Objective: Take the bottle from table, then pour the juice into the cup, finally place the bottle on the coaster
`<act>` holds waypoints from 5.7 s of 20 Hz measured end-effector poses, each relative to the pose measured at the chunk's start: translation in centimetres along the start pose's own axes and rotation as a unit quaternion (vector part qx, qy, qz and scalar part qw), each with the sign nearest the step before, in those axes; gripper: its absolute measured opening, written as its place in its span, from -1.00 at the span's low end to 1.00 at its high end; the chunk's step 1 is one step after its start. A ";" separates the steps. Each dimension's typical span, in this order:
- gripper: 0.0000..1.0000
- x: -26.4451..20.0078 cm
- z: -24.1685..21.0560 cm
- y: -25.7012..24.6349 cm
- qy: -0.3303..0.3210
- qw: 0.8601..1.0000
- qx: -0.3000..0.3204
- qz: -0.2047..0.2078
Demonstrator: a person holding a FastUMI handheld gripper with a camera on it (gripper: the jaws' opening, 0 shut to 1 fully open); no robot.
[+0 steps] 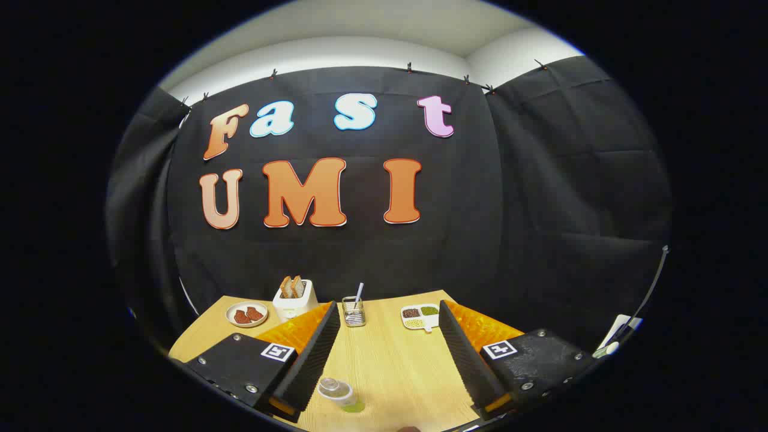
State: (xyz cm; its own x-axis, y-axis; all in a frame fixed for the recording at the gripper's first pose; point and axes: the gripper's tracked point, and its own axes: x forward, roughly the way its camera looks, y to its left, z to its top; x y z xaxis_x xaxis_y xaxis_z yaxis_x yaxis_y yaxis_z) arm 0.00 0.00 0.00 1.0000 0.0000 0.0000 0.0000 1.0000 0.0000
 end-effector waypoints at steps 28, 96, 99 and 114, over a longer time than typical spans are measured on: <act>0.96 0.4 -2.9 2.1 -0.007 0.999 0.021 0.026; 0.15 5.1 -23.7 22.4 0.143 0.845 -0.498 0.130; 0.14 5.2 -24.2 23.6 0.126 0.816 -0.548 0.136; 0.14 4.9 -24.2 27.5 0.004 0.638 -0.756 0.146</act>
State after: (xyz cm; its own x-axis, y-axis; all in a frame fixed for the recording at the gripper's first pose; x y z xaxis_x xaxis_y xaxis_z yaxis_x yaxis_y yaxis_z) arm 4.86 27.46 -24.23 0.9573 0.1810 -0.2253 -0.1916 -0.1860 -0.9637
